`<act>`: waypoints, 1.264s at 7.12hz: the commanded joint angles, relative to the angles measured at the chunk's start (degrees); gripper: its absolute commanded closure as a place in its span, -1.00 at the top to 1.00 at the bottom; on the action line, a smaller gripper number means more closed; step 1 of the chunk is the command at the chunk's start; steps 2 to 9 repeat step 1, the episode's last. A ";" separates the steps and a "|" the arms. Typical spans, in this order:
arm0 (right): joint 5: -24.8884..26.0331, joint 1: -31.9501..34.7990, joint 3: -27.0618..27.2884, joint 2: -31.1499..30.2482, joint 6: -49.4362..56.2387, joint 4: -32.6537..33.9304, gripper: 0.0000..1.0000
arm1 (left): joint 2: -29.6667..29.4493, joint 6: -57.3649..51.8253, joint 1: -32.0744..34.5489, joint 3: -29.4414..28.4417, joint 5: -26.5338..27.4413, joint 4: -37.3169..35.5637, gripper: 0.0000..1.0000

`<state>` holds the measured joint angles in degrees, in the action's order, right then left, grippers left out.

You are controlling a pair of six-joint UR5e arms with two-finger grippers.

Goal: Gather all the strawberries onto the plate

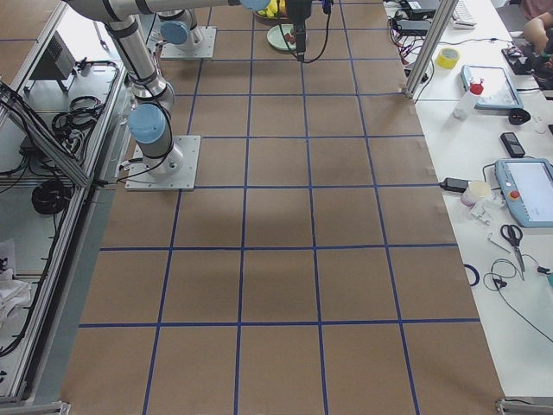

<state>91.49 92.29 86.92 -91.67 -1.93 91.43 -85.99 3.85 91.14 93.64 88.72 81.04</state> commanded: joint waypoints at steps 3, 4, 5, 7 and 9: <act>0.00 0.00 0.00 0.00 0.00 -0.03 1.00 | -0.15 -0.07 0.00 -0.12 0.05 0.09 1.00; 0.00 0.00 0.00 0.00 0.00 -0.03 1.00 | -0.15 -0.07 0.00 -0.12 0.05 0.09 1.00; 0.00 0.00 0.00 0.00 0.00 -0.03 1.00 | -0.15 -0.07 0.00 -0.12 0.05 0.09 1.00; 0.00 0.00 0.00 0.00 0.00 -0.03 1.00 | -0.15 -0.07 0.00 -0.12 0.05 0.09 1.00; 0.00 0.00 0.00 0.00 0.00 -0.03 1.00 | -0.15 -0.07 0.00 -0.12 0.05 0.09 1.00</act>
